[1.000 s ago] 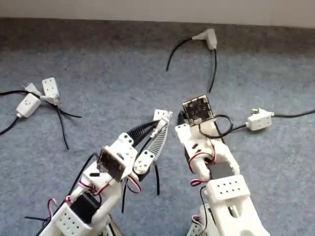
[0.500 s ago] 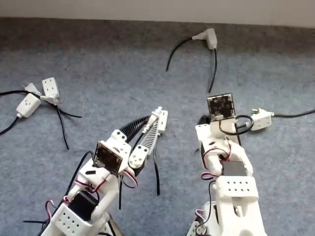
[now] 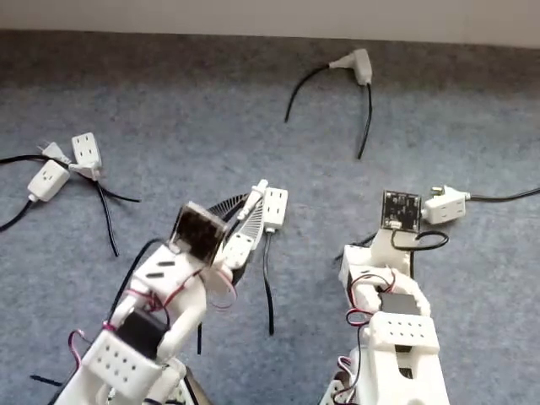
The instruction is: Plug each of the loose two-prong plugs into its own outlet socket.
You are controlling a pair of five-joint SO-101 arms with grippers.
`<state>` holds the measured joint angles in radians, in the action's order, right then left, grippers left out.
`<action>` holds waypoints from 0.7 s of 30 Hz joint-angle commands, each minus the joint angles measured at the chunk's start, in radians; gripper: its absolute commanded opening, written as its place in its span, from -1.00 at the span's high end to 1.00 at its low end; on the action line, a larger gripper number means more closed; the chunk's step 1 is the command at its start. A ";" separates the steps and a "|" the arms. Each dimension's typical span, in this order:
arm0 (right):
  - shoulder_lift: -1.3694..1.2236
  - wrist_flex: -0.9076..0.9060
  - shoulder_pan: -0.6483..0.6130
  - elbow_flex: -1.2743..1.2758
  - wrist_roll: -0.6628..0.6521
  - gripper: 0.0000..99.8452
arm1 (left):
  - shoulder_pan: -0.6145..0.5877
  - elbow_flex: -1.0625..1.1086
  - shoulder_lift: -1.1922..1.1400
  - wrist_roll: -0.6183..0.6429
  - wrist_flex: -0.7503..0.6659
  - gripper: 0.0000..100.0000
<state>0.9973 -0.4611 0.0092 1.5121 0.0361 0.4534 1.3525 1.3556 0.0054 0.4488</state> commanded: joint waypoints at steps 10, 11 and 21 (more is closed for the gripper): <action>0.010 0.041 0.064 -0.004 0.014 0.98 | 0.007 -1.056 -0.983 -0.315 0.611 0.99; 0.010 0.041 0.070 -0.004 0.014 0.98 | -0.004 -1.138 -1.044 -0.365 0.669 0.99; 0.010 0.042 0.076 -0.004 0.014 0.98 | -0.071 -1.828 -1.592 -0.525 1.126 0.99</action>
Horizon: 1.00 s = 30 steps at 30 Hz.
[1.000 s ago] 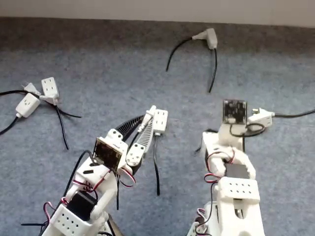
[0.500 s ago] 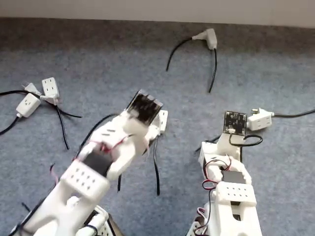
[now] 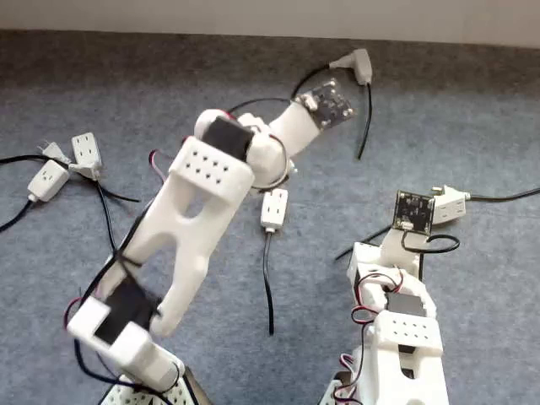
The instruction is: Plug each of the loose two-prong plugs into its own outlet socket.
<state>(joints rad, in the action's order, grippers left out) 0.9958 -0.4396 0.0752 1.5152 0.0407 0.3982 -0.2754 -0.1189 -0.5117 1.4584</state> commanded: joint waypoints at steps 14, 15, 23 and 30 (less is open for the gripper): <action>0.012 0.021 0.010 -0.007 0.009 0.98 | -0.019 -0.644 -0.533 0.456 0.295 0.99; 0.012 0.021 0.010 -0.007 0.009 0.98 | -0.019 -0.644 -0.538 0.516 0.295 0.99; 0.012 0.021 0.005 -0.007 0.009 0.98 | -0.021 -0.638 -0.545 1.013 0.301 0.99; 0.012 0.021 0.005 -0.005 0.009 0.98 | -0.004 -0.638 -0.545 1.287 0.301 0.99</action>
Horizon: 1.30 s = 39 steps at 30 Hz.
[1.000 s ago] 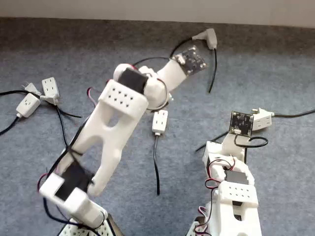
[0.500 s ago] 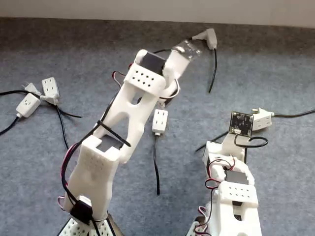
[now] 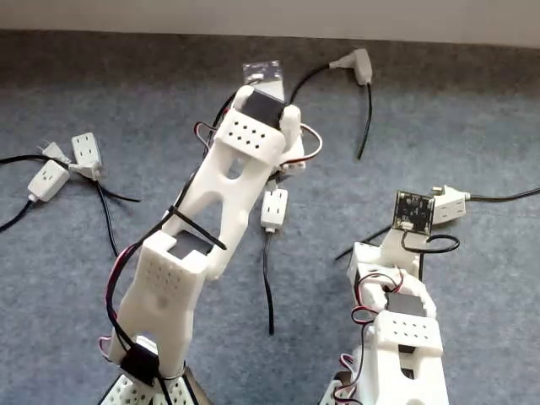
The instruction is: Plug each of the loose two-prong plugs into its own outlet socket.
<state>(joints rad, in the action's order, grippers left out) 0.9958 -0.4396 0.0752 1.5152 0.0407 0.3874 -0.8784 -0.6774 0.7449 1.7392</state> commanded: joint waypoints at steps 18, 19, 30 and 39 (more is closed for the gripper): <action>0.012 0.021 0.004 -0.004 0.009 0.98 | 0.002 -0.059 -0.107 -1.257 0.018 0.99; 0.012 0.021 0.004 -0.004 0.009 0.98 | 0.002 -0.068 -0.108 -1.286 0.020 0.99; 0.012 0.021 0.004 -0.004 0.009 0.98 | 0.065 -0.073 -0.110 -1.590 0.021 0.99; 0.012 0.044 0.004 0.001 0.009 0.98 | 0.028 -0.071 -0.110 -1.714 0.021 0.99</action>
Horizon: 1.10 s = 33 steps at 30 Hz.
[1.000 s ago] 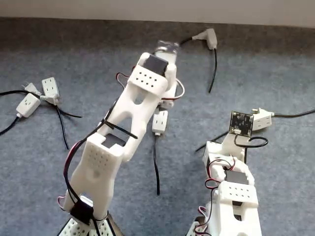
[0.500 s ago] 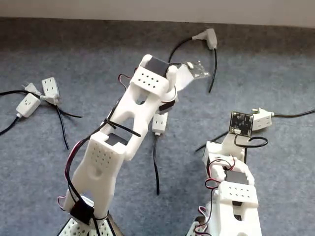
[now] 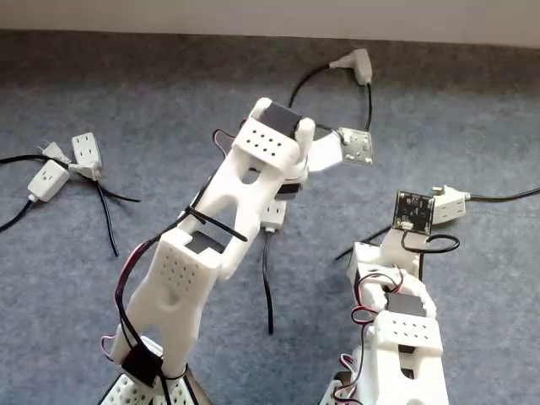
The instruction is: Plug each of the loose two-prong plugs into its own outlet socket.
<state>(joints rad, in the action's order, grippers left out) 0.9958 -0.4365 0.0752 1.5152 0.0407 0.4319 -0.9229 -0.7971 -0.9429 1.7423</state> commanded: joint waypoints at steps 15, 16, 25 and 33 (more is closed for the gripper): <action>0.012 0.056 -0.134 0.002 0.003 0.97 | -0.199 -0.159 0.286 0.594 0.018 0.99; 0.012 0.056 -0.151 -0.001 0.003 0.97 | -0.222 -0.156 0.318 0.641 0.018 0.99; 0.002 0.044 -0.367 -0.116 0.008 0.60 | -0.355 0.125 0.415 0.850 0.011 0.99; -0.001 -0.096 -0.547 -0.363 0.157 0.59 | -0.369 0.271 0.415 0.956 -0.057 0.99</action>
<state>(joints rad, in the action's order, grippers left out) 0.9958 -0.5010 -0.3928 1.2896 0.1297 0.0836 -0.6529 -0.4365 -0.0023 1.7131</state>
